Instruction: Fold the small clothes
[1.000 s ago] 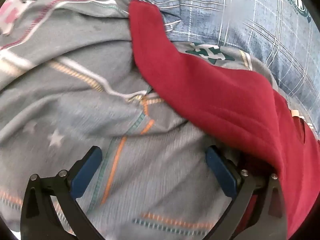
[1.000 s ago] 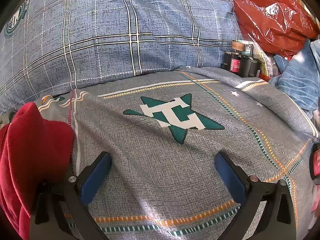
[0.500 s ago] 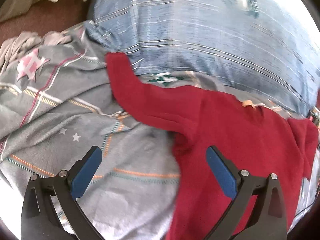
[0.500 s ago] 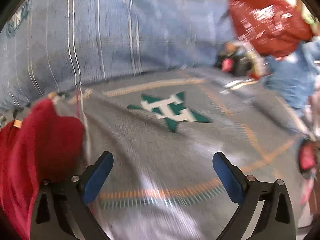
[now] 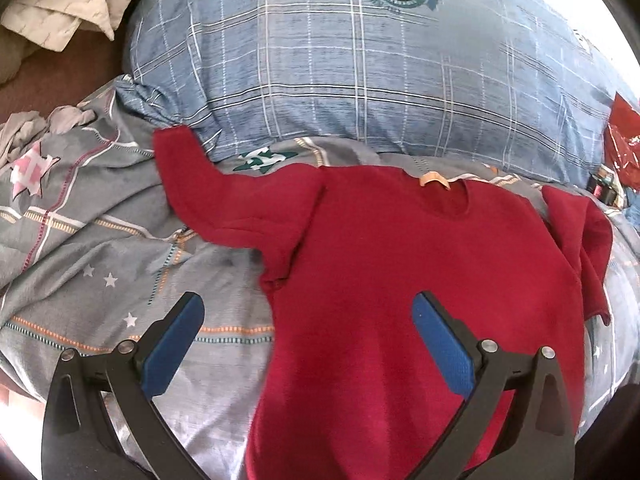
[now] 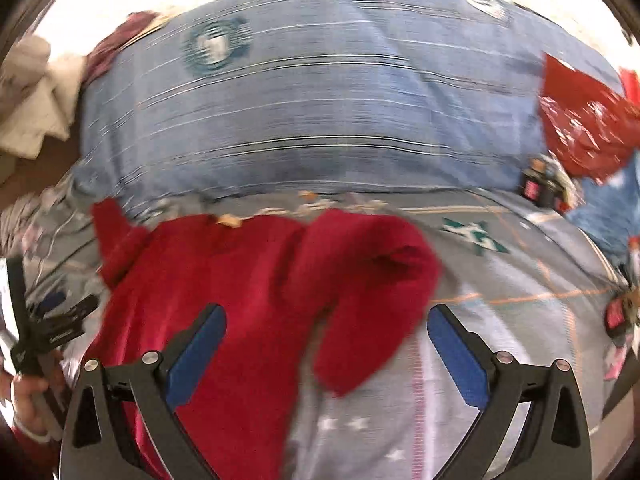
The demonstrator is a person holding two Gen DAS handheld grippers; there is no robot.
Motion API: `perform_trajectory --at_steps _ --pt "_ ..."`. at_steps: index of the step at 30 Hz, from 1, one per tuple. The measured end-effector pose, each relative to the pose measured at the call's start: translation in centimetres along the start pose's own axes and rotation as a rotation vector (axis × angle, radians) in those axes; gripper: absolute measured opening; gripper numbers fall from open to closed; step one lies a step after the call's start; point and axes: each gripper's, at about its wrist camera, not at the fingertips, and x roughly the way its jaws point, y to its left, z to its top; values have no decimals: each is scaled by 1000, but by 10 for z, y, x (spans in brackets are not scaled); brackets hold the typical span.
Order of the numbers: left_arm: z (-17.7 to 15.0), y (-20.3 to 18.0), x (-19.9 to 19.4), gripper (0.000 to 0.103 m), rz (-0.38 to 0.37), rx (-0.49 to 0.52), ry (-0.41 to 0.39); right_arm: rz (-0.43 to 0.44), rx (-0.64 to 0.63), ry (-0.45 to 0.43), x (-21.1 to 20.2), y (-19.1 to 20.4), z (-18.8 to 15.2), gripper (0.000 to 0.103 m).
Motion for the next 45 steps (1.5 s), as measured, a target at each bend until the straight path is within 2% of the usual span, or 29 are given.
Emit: perform_trajectory --at_steps 2,7,14,30,45 --pt "0 -2 -2 103 -7 1 -8 20 -36 16 12 28 -5 101" --pt "1 -1 -4 103 -7 -8 -15 109 -29 66 40 57 -14 101" --pt "0 2 5 103 -7 -31 3 95 -51 84 60 87 -15 101" --pt "3 -6 17 103 12 -9 1 52 -37 87 82 91 -10 101" --pt "7 -12 34 103 3 -13 31 39 -59 99 102 98 -6 101"
